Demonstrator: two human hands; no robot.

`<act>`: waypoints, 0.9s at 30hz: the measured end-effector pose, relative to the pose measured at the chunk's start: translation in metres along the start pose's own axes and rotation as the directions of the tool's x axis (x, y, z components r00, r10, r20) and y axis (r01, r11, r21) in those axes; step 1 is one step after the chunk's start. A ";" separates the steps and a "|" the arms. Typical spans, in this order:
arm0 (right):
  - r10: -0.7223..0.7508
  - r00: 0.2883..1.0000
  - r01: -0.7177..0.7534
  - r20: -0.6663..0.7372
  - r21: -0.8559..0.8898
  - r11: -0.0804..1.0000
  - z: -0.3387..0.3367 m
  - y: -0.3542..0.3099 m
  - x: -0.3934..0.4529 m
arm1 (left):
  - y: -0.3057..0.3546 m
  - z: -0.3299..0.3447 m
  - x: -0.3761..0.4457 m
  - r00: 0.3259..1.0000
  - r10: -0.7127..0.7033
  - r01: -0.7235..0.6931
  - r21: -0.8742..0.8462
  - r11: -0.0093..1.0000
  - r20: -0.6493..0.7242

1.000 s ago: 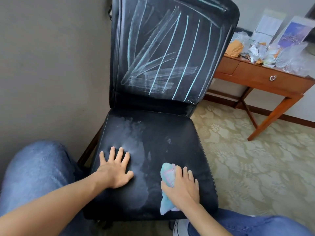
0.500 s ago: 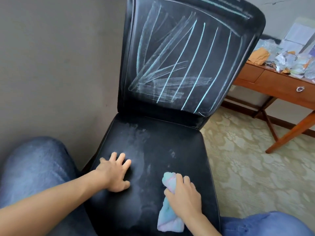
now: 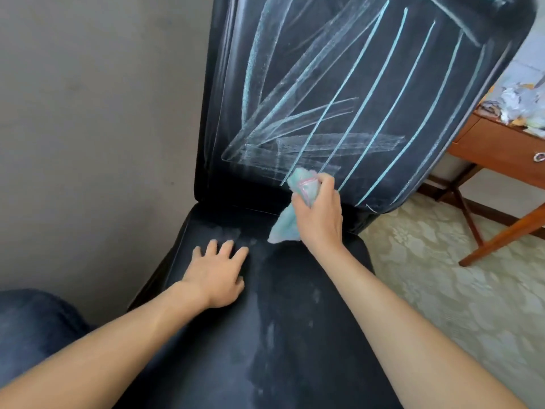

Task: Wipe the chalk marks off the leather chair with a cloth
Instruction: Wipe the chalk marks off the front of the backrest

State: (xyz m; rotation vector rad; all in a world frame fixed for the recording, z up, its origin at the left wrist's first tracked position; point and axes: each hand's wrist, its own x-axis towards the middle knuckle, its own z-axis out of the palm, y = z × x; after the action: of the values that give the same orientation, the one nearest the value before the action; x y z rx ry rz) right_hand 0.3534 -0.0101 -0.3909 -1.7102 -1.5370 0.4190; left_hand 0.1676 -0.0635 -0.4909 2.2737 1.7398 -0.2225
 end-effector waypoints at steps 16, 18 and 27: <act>-0.006 0.919 -0.004 -0.395 -0.024 1.000 0.055 0.022 0.044 | -0.005 0.029 0.067 0.972 -0.056 0.036 -0.092 0.995 -0.229; 0.113 0.880 -0.098 -0.462 0.058 0.994 0.046 0.020 0.047 | -0.004 0.030 0.066 0.968 -0.063 0.040 -0.096 0.995 -0.243; -0.058 0.998 0.057 -0.040 -0.026 0.998 0.113 -0.028 0.025 | -0.005 0.030 0.061 0.954 -0.058 0.028 -0.103 0.994 -0.296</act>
State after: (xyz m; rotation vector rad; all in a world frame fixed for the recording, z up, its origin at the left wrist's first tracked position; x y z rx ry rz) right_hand 0.2606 0.0496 -0.4368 -1.6794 -1.5642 0.3346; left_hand 0.1802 -0.0151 -0.5376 2.2932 1.8967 0.2065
